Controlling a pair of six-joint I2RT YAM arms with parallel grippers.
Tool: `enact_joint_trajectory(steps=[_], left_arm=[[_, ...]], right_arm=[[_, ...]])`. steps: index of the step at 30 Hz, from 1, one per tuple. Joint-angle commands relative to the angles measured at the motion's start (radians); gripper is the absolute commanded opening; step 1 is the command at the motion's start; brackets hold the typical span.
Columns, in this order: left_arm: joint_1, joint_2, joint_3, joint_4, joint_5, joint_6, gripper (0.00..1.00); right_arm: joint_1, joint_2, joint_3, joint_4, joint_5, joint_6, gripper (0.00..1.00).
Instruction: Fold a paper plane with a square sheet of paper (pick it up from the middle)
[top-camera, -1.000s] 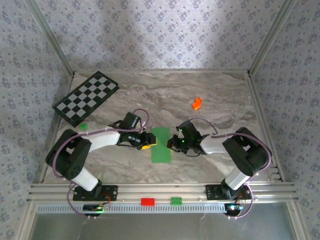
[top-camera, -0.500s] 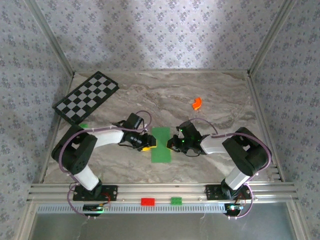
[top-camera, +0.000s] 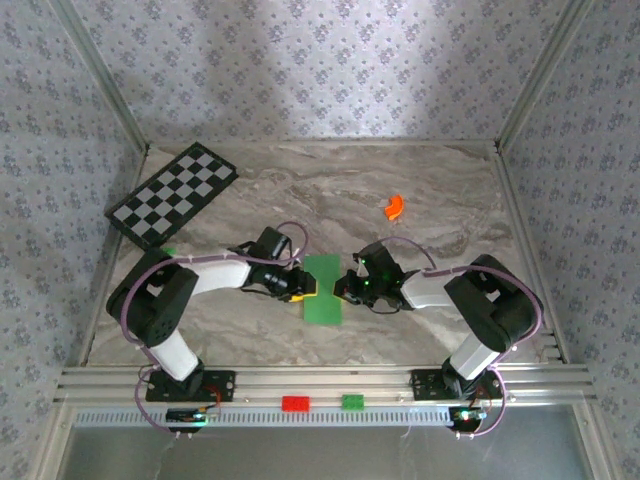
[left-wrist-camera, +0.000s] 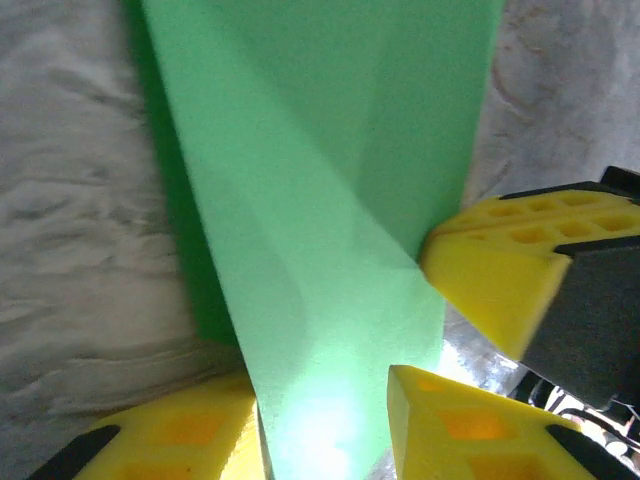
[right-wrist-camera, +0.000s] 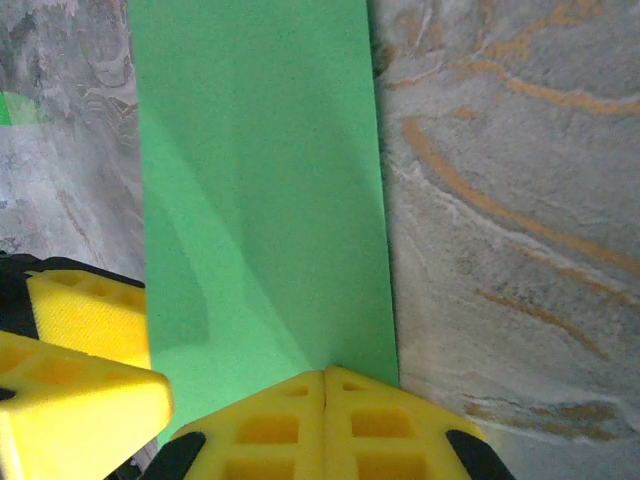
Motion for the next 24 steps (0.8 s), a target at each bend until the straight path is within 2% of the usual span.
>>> enact_joint_trajectory(steps=[1,4,9,17,24], left_arm=[[-0.004,-0.002,0.005,0.034,0.026,0.001,0.35],[-0.002,-0.011,0.000,0.031,0.012,-0.004,0.39],[-0.003,-0.026,0.001,0.015,-0.016,-0.008,0.36],[-0.002,-0.053,-0.006,-0.032,-0.072,-0.021,0.16],[-0.003,-0.092,-0.024,0.000,-0.058,-0.079,0.06]], right_arm=[[-0.002,0.042,-0.048,-0.135,0.055,0.006,0.04],[-0.002,0.041,-0.048,-0.134,0.052,0.004,0.04],[-0.002,0.038,-0.039,-0.131,0.043,-0.003,0.05],[-0.001,-0.005,-0.002,-0.133,0.019,-0.043,0.14],[-0.002,-0.097,0.024,-0.184,0.033,-0.105,0.33]])
